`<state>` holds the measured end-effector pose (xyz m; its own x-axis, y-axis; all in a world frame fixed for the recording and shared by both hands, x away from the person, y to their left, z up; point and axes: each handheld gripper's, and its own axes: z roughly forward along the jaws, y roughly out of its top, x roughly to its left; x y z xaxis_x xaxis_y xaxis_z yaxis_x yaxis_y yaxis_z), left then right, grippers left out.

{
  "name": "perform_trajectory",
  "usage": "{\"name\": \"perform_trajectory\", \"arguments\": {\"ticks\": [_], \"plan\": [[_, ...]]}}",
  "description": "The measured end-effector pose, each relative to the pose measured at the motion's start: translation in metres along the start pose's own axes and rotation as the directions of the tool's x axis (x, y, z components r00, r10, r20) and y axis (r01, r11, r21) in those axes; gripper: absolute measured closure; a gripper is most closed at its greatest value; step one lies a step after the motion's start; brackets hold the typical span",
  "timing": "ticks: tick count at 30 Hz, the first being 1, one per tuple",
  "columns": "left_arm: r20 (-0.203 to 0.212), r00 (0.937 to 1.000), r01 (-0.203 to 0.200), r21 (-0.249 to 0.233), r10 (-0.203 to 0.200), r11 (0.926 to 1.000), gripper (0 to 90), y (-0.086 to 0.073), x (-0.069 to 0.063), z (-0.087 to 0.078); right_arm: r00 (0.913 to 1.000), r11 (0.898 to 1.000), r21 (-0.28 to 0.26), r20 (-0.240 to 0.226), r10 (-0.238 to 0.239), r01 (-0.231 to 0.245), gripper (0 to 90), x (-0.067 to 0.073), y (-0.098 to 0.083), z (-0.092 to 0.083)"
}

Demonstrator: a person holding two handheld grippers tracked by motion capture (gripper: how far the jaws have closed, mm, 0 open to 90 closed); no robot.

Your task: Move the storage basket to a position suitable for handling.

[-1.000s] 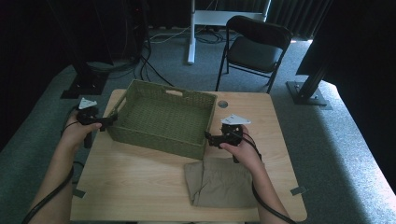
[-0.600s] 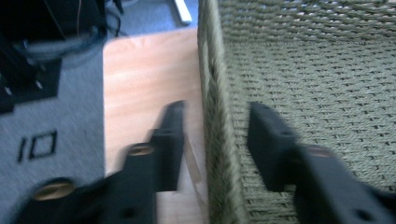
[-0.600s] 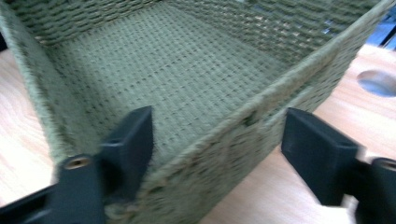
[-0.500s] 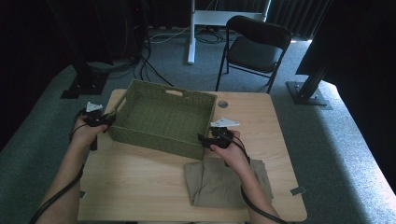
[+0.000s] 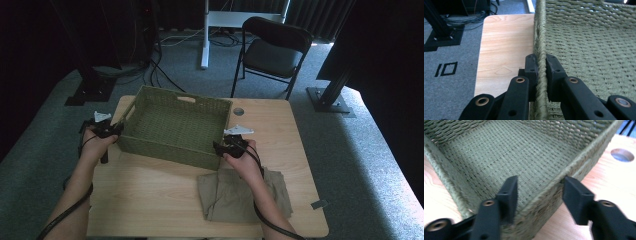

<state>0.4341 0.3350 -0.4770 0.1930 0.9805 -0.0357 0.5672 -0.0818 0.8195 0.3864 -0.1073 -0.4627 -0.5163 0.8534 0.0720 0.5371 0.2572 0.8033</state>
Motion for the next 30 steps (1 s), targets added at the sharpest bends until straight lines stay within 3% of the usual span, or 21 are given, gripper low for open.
{"name": "perform_trajectory", "arguments": {"ticks": [3,6,16,21,24,30], "plan": [[0.009,1.0,-0.001,0.004,0.001,1.0,82.1,-0.002,-0.005,-0.002,0.9993,1.0,0.004,0.037,0.003,-0.003,51.7,-0.005,0.001,0.0],[0.022,0.9996,0.017,0.0,-0.017,0.9999,82.1,-0.004,-0.009,-0.004,0.9989,1.0,0.004,0.044,0.018,-0.018,53.6,-0.009,0.001,0.0],[0.004,0.9999,0.015,-0.02,-0.014,0.9997,82.0,-0.011,-0.037,-0.01,0.9929,0.997,-0.019,0.087,0.081,-0.08,63.3,-0.029,-0.001,-0.002],[0.025,0.9992,0.033,-0.024,-0.032,0.9992,82.0,-0.013,-0.05,-0.01,0.9873,0.995,-0.021,0.125,0.099,-0.097,66.9,-0.041,-0.002,-0.005],[0.036,0.9993,0.014,-0.015,-0.013,0.9998,81.8,-0.013,-0.06,-0.011,0.9835,0.994,-0.015,0.144,0.11,-0.109,68.9,-0.049,-0.002,-0.008],[0.06,0.9981,0.017,-0.013,-0.016,0.9998,81.7,-0.014,-0.076,-0.011,0.976,0.989,-0.017,0.162,0.145,-0.144,71.9,-0.066,-0.005,-0.015]]}}
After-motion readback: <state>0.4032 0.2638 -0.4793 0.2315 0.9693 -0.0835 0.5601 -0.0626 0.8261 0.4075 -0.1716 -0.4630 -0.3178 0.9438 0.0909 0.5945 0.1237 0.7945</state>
